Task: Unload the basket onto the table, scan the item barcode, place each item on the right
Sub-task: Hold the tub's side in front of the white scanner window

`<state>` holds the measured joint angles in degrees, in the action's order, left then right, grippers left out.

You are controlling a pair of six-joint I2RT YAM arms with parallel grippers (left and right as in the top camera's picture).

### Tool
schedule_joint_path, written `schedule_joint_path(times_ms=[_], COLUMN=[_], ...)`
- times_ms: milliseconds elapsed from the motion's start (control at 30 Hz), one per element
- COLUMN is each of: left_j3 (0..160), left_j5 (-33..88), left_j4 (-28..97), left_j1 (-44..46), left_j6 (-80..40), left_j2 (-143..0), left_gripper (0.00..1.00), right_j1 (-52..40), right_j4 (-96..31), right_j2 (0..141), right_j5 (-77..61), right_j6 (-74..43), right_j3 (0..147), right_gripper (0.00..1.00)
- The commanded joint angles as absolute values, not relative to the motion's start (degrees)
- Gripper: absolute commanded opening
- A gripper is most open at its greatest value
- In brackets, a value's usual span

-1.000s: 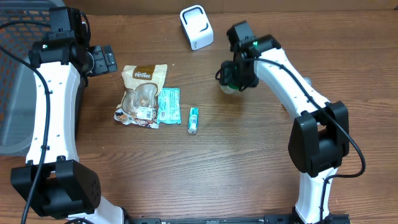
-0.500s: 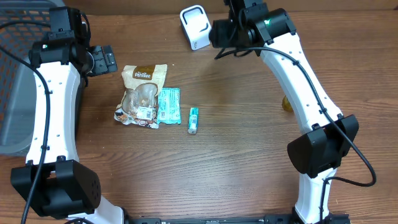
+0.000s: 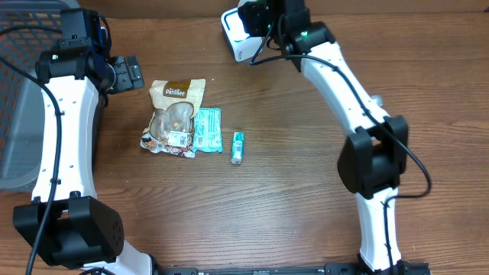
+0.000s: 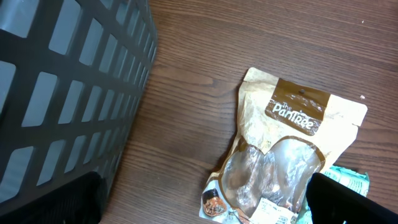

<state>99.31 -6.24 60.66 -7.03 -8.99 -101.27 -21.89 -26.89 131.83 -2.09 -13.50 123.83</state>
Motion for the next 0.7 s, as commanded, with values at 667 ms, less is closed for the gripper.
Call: schedule_joint_path(times_ms=[667], left_j3=[100.2], left_j5=[-7.0], left_j4=[60.6], left_j1=[-7.5], left_j6=[-8.8], left_j2=[-101.2], left_gripper=[1.00], right_j1=[-22.1], right_j4=[5.2], right_j2=[146.0], right_j5=[-1.6], right_j6=[-18.2], right_j3=[123.7], right_gripper=[0.05])
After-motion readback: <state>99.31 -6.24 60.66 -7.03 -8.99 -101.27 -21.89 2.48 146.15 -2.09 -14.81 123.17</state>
